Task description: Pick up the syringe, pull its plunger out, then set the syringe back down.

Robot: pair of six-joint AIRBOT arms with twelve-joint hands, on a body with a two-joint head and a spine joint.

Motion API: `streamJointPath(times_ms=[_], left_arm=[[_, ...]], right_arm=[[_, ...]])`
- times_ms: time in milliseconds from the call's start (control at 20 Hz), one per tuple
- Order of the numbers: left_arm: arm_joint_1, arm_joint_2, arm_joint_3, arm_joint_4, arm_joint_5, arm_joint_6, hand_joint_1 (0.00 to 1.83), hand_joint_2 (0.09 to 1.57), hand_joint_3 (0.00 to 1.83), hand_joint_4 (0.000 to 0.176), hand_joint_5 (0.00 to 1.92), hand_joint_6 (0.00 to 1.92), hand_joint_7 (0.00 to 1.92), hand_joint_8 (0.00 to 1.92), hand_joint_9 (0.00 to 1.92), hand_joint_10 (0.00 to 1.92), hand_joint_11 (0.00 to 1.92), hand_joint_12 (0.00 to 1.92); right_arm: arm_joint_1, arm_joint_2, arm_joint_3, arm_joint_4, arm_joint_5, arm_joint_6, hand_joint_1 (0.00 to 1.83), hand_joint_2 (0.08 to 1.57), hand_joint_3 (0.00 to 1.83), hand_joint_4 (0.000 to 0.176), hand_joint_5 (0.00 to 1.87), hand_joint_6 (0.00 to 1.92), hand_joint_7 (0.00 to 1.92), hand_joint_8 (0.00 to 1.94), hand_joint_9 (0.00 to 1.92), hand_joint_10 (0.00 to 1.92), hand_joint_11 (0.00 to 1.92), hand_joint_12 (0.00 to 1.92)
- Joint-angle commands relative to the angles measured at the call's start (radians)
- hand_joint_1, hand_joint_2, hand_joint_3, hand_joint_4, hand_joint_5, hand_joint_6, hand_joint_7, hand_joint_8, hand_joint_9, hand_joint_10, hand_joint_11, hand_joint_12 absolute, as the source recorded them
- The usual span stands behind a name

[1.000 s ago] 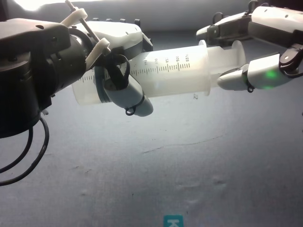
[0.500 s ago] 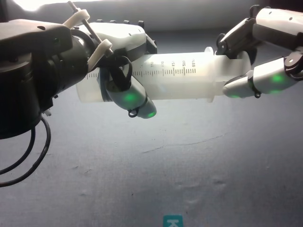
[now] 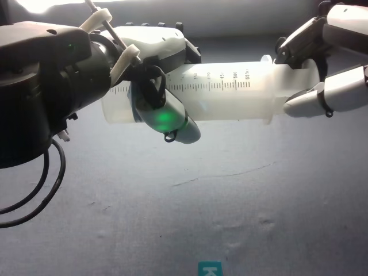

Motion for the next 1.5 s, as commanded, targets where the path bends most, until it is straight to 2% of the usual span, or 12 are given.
streamJointPath(times_ms=[0, 50, 150, 200, 300, 350, 400, 750, 950, 1150, 1200, 1450], left_arm=[[-0.018, 0.007, 0.003, 0.053, -0.028, 0.017, 1.20, 1.17, 0.00, 0.000, 0.88, 1.04, 0.87, 1.31, 0.76, 1.20, 0.52, 1.50], [-0.018, 0.007, 0.003, 0.053, -0.028, 0.017, 1.21, 1.17, 0.00, 0.000, 0.89, 1.02, 0.89, 1.31, 0.78, 1.22, 0.55, 1.52], [-0.018, 0.007, 0.002, 0.050, -0.029, 0.017, 1.22, 1.17, 0.00, 0.000, 0.90, 0.99, 0.88, 1.34, 0.79, 1.23, 0.56, 1.53], [-0.018, 0.007, 0.001, 0.050, -0.030, 0.017, 1.21, 1.17, 0.00, 0.000, 0.89, 1.01, 0.88, 1.31, 0.79, 1.20, 0.55, 1.50], [-0.017, 0.007, 0.001, 0.050, -0.031, 0.017, 1.20, 1.17, 0.00, 0.000, 0.87, 1.07, 0.90, 1.25, 0.80, 1.14, 0.53, 1.49], [-0.017, 0.007, 0.001, 0.050, -0.031, 0.017, 1.21, 1.17, 0.00, 0.000, 0.88, 1.06, 0.90, 1.26, 0.80, 1.15, 0.53, 1.51], [-0.016, 0.007, 0.001, 0.050, -0.031, 0.017, 1.21, 1.16, 0.00, 0.000, 0.89, 1.02, 0.89, 1.29, 0.79, 1.18, 0.53, 1.52], [-0.008, 0.007, -0.002, 0.048, -0.031, 0.017, 1.22, 1.16, 0.00, 0.000, 0.92, 0.96, 0.89, 1.31, 0.79, 1.21, 0.56, 1.49], [-0.007, 0.007, -0.002, 0.048, -0.031, 0.017, 1.21, 1.17, 0.00, 0.000, 0.90, 0.98, 0.88, 1.33, 0.79, 1.20, 0.55, 1.50], [-0.006, 0.007, -0.003, 0.048, -0.031, 0.017, 1.21, 1.16, 0.00, 0.000, 0.90, 1.00, 0.89, 1.31, 0.79, 1.20, 0.53, 1.49], [-0.006, 0.007, -0.003, 0.048, -0.031, 0.017, 1.21, 1.16, 0.00, 0.000, 0.90, 1.00, 0.91, 1.26, 0.81, 1.16, 0.55, 1.47], [-0.005, 0.007, -0.003, 0.048, -0.031, 0.017, 1.22, 1.16, 0.00, 0.000, 0.92, 0.96, 0.89, 1.32, 0.79, 1.22, 0.55, 1.51]], right_arm=[[0.019, 0.023, 0.004, -0.001, 0.107, 0.001, 1.25, 1.11, 0.00, 0.000, 0.95, 0.97, 1.02, 1.00, 0.93, 0.91, 0.72, 1.22], [0.019, 0.035, -0.002, -0.001, 0.105, 0.000, 1.35, 1.11, 0.00, 0.000, 0.95, 0.93, 1.02, 0.94, 0.90, 1.18, 0.71, 1.25], [0.019, 0.057, -0.011, -0.001, 0.096, -0.006, 1.38, 1.11, 0.00, 0.000, 0.95, 0.92, 1.03, 0.92, 0.90, 1.24, 0.71, 1.28], [0.019, 0.072, -0.018, -0.001, 0.091, -0.009, 1.26, 1.11, 0.00, 0.000, 0.97, 0.94, 1.02, 0.99, 0.92, 0.96, 0.69, 1.30], [0.018, 0.094, -0.022, -0.001, 0.087, -0.009, 1.22, 1.12, 0.00, 0.009, 0.96, 0.98, 1.01, 1.01, 0.97, 0.75, 0.69, 1.32], [0.018, 0.108, -0.022, -0.001, 0.087, -0.009, 1.34, 1.12, 0.00, 0.000, 0.95, 0.96, 1.01, 0.95, 0.91, 1.15, 0.68, 1.30], [0.018, 0.116, -0.022, -0.001, 0.085, -0.009, 1.37, 1.11, 0.00, 0.000, 0.96, 0.96, 1.01, 0.94, 0.88, 1.22, 0.67, 1.29], [0.017, 0.178, -0.030, 0.002, 0.075, 0.002, 1.38, 1.10, 0.00, 0.000, 1.02, 0.89, 1.01, 0.92, 0.89, 1.20, 0.68, 1.23], [0.017, 0.212, -0.030, 0.007, 0.074, 0.008, 1.37, 1.12, 0.00, 0.000, 0.95, 0.99, 0.98, 0.98, 0.86, 1.25, 0.65, 1.27], [0.017, 0.235, -0.031, 0.008, 0.066, 0.008, 1.38, 1.10, 0.00, 0.000, 0.99, 0.91, 1.01, 0.92, 0.90, 1.22, 0.70, 1.24], [0.017, 0.241, -0.031, 0.008, 0.063, 0.008, 1.37, 1.11, 0.00, 0.000, 0.98, 0.91, 0.99, 0.97, 0.88, 1.23, 0.69, 1.26], [0.016, 0.265, -0.031, 0.008, 0.059, 0.009, 1.37, 1.12, 0.00, 0.000, 0.99, 0.92, 0.96, 1.05, 0.85, 1.26, 0.65, 1.28]])
